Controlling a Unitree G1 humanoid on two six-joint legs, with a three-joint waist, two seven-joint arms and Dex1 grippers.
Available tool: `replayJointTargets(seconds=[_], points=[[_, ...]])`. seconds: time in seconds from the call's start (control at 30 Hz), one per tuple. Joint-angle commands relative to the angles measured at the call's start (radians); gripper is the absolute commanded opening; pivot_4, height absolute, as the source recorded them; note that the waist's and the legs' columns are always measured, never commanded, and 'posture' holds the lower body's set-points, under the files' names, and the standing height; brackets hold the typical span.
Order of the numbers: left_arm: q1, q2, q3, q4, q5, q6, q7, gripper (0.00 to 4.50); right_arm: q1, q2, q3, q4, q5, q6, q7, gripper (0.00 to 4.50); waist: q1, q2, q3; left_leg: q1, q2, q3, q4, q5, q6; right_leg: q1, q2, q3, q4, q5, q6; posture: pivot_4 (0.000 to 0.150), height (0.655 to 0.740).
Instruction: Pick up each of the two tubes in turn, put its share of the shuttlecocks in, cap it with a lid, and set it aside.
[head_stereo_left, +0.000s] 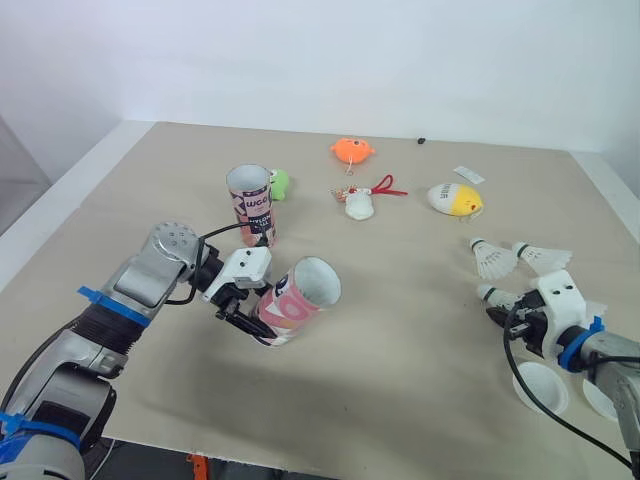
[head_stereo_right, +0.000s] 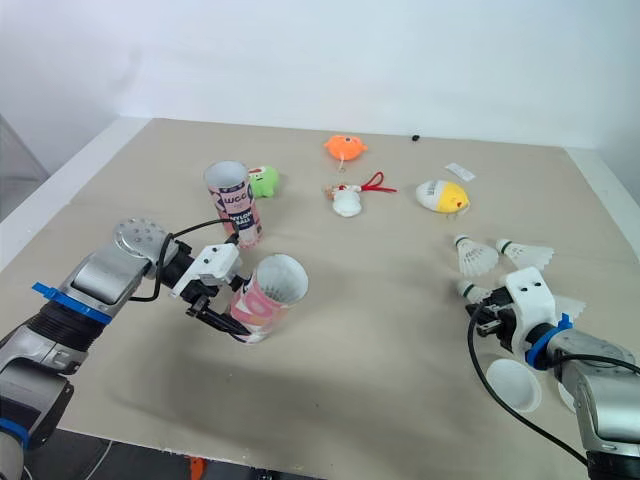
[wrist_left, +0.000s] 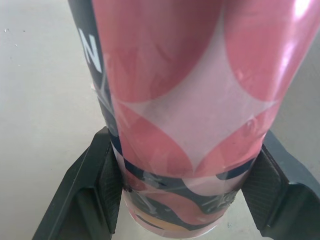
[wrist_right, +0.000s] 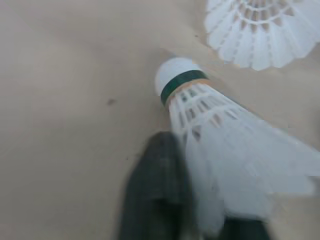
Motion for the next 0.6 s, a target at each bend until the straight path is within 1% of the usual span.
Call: replayJointTargets(seconds=[0.03,0.17,0.23,0.3,0.37,0.43,0.5,0.57,0.6], points=[[0.039,-0.002,-0.056,-0.011,0.02,0.023,-0.016,2.83,0.023,-0.001,-0.018,-0.07,0.049,0.002,0.038,0.09,0.0,0.0,0.0,0.0,0.0,0.0,0.0,0.0,0.0,0.0,0.0,0.0,0.0,0.0,0.001,0.15,0.74],[0.038,-0.004,-0.055,-0.014,0.021,0.027,-0.016,2.83,0.13,-0.03,-0.055,-0.246,0.201,0.044,0.183,0.09,0.0,0.0,0.0,0.0,0.0,-0.003,-0.002,0.0,0.0,0.0,0.001,0.0,0.0,-0.001,0.002,0.15,0.74],[0.039,-0.005,-0.055,-0.015,0.021,0.029,-0.016,2.83,0.146,-0.05,-0.103,-0.314,0.283,0.071,0.228,0.09,0.0,0.001,0.0,0.0,0.0,-0.002,-0.002,0.0,0.0,0.0,0.001,0.0,0.0,-0.001,0.002,0.15,0.74],[0.04,-0.007,-0.054,-0.017,0.023,0.031,-0.016,2.83,0.121,-0.075,-0.156,-0.353,0.354,0.103,0.244,0.09,0.0,0.001,0.001,0.0,0.0,-0.002,-0.002,0.0,0.0,0.001,0.001,0.0,0.0,-0.001,0.002,0.15,0.74],[0.042,-0.01,-0.053,-0.021,0.024,0.034,-0.016,2.83,0.054,-0.121,-0.223,-0.383,0.456,0.136,0.259,0.09,0.0,0.0,0.001,0.001,0.0,-0.002,-0.002,0.0,0.0,0.001,0.001,0.0,0.0,-0.002,-0.001,0.15,0.74],[0.048,-0.011,-0.052,-0.025,0.024,0.036,-0.016,2.83,-0.075,-0.201,-0.258,-0.411,0.569,0.164,0.26,0.09,-0.002,0.002,0.001,0.001,0.0,-0.001,-0.002,0.0,0.0,0.001,0.0,0.0,0.0,-0.002,-0.003,0.15,0.74],[0.051,-0.013,-0.05,-0.025,0.025,0.036,-0.016,2.83,-0.169,-0.264,-0.232,-0.431,0.606,0.17,0.255,0.09,-0.003,0.002,0.001,0.002,0.001,-0.001,-0.001,0.0,0.0,0.001,0.0,0.0,0.0,-0.002,-0.004,0.15,0.74],[0.048,-0.018,-0.049,-0.018,0.028,0.035,-0.016,2.83,-0.258,-0.314,-0.157,-0.443,0.607,0.162,0.247,0.09,-0.002,0.001,0.001,0.002,0.001,-0.002,-0.002,0.0,0.0,0.001,0.0,-0.002,0.0,-0.003,-0.005,0.15,0.74],[0.047,-0.02,-0.048,-0.016,0.029,0.034,-0.016,2.83,-0.316,-0.34,-0.091,-0.452,0.595,0.152,0.248,0.09,-0.001,0.0,0.001,0.002,0.001,-0.003,-0.003,0.0,0.0,0.001,-0.001,-0.003,0.0,-0.004,-0.006,0.15,0.74]])
